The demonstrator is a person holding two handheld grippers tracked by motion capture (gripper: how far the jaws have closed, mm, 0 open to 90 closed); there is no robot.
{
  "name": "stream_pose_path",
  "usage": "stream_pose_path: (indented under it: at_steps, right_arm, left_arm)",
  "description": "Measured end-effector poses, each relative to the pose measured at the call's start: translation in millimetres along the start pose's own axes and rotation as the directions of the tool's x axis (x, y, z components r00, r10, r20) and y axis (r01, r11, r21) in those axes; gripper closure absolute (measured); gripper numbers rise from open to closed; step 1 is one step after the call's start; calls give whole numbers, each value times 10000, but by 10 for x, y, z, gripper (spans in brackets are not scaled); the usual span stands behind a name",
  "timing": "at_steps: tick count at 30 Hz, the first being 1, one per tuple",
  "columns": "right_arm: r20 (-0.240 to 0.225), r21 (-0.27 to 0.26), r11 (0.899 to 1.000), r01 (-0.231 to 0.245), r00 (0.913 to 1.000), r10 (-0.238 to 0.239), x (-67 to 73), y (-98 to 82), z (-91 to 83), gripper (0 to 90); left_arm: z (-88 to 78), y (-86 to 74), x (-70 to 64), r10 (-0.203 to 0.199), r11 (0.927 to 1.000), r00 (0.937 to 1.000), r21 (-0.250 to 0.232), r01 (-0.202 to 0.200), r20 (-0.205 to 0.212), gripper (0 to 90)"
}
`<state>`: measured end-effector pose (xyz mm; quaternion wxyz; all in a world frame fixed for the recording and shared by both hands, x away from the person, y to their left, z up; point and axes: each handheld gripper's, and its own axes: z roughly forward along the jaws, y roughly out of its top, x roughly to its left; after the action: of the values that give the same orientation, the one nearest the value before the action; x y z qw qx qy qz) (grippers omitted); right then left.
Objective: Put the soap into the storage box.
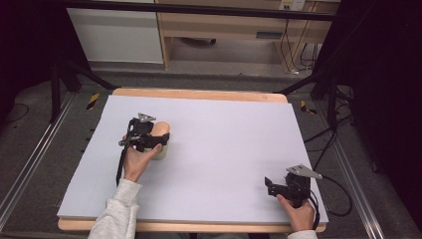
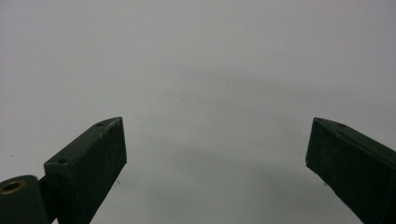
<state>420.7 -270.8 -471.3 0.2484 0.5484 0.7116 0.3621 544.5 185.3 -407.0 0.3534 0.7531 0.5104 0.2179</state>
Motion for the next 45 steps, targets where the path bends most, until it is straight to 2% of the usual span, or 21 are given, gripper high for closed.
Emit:
stream_pose_path:
  at_steps: [19,45]
  right_arm:
    - [17,23,10000,10,10000,-10,-1,-2,11,54]
    - [38,27,10000,42,10000,-42,-2,-1,13,53]
  left_arm:
    - [129,-34,142,-226,9994,9996,276,230,-148,318]
    - [271,-117,214,-302,9971,9992,686,321,-278,318]
